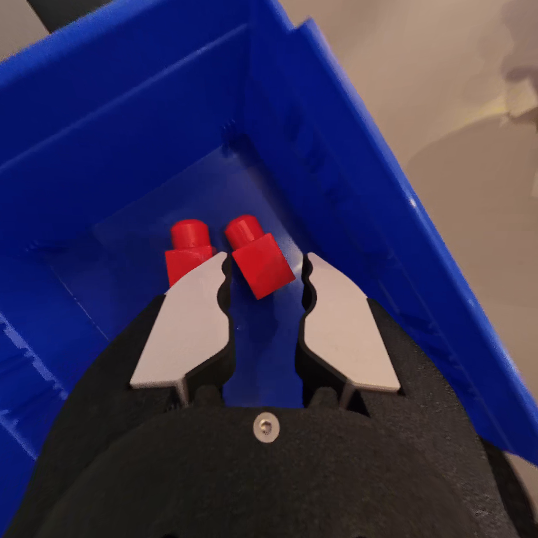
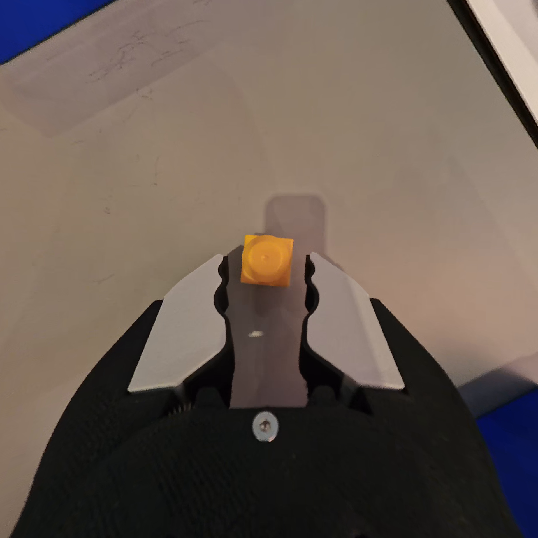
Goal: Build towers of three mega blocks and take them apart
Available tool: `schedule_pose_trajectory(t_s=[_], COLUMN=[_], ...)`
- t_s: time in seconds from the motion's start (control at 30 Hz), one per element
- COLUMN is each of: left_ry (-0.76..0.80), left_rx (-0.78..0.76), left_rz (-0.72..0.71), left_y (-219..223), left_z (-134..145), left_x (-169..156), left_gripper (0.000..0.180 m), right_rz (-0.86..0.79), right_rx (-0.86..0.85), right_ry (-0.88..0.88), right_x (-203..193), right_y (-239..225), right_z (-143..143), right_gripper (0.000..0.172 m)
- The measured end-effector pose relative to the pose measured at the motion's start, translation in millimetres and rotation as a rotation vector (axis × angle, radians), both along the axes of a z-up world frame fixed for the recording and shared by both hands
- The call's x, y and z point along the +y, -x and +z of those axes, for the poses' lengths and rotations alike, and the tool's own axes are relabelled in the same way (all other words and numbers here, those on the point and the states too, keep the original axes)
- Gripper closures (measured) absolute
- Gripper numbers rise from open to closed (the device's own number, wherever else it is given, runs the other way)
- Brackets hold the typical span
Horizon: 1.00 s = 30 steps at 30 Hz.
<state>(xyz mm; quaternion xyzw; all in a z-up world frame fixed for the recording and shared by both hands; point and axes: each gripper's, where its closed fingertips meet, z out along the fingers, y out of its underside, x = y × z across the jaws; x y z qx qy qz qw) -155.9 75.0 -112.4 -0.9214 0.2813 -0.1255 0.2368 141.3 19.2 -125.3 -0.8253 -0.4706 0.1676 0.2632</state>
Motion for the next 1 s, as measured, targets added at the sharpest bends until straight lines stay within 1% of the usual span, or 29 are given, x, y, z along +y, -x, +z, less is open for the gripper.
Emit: schedule_pose_trajectory(t_s=[0.03,0.13,0.23,0.27,0.33,0.4,0.47,0.5,0.57,0.63,0.7,0.77,0.83,0.9,0.97,1.0], left_ry=[0.029,0.109,0.145,0.158,0.18,0.188,0.191,0.189,0.142,0.069,-0.039,-0.13,-0.186,-0.232,-0.267,-0.27], left_rx=[-0.018,-0.009,0.1,0.121,0.137,0.188,0.209,0.213,0.198,0.141,0.072,-0.089,-0.276,-0.408,-0.476,-0.504], left_rz=[0.034,0.114,0.161,0.165,0.157,0.152,0.126,0.116,0.133,0.159,0.154,0.054,-0.124,-0.363,-0.559,-0.634], left_y=[-0.1,-0.3,6.5,6.5,2.2,3.7,3.3,4.7,10.0,12.4,8.2,-19.6,-61.1,-104.9,-142.3,-159.2], left_z=[-0.4,-7.5,-18.6,-21.8,-27.1,-32.4,-30.6,-27.3,-10.7,17.1,52.2,90.9,128.1,156.0,170.5,173.9], left_x=[0.9,-0.6,-2.0,-3.0,-4.1,-4.0,-6.6,-8.6,-8.7,-8.9,-11.4,-23.8,-48.1,-80.8,-108.4,-120.2], left_gripper=[0.133,0.131,0.13,0.13,0.134,0.138,0.14,0.14,0.14,0.141,0.141,0.141,0.141,0.141,0.141,0.141], right_rz=[0.0,0.004,0.008,0.01,0.011,0.012,0.012,0.011,0.009,0.002,-0.003,-0.001,0.022,0.111,0.227,0.273], right_rx=[0.0,-0.005,-0.013,-0.013,-0.012,-0.012,-0.013,-0.011,-0.002,0.009,0.03,0.078,0.198,0.443,0.727,0.84], right_ry=[0.001,0.004,0.001,0.001,0.001,-0.001,-0.006,-0.01,-0.02,-0.037,-0.064,-0.101,-0.162,-0.215,-0.209,-0.186], right_x=[0.0,-0.8,-1.6,-1.9,-2.2,-2.5,-2.2,-1.8,-1.1,1.0,3.4,3.7,-0.7,-18.8,-48.3,-61.8], right_y=[0.0,0.6,0.9,1.1,1.3,1.1,0.5,0.4,0.7,0.2,-0.1,1.5,9.9,29.8,46.5,51.3], right_z=[-0.2,-1.2,-1.6,-1.4,-1.0,-0.4,0.8,2.0,5.4,9.7,17.7,35.2,67.7,115.1,163.3,181.7], right_gripper=[0.12,0.12,0.12,0.12,0.12,0.12,0.121,0.121,0.121,0.121,0.122,0.124,0.124,0.123,0.124,0.124])
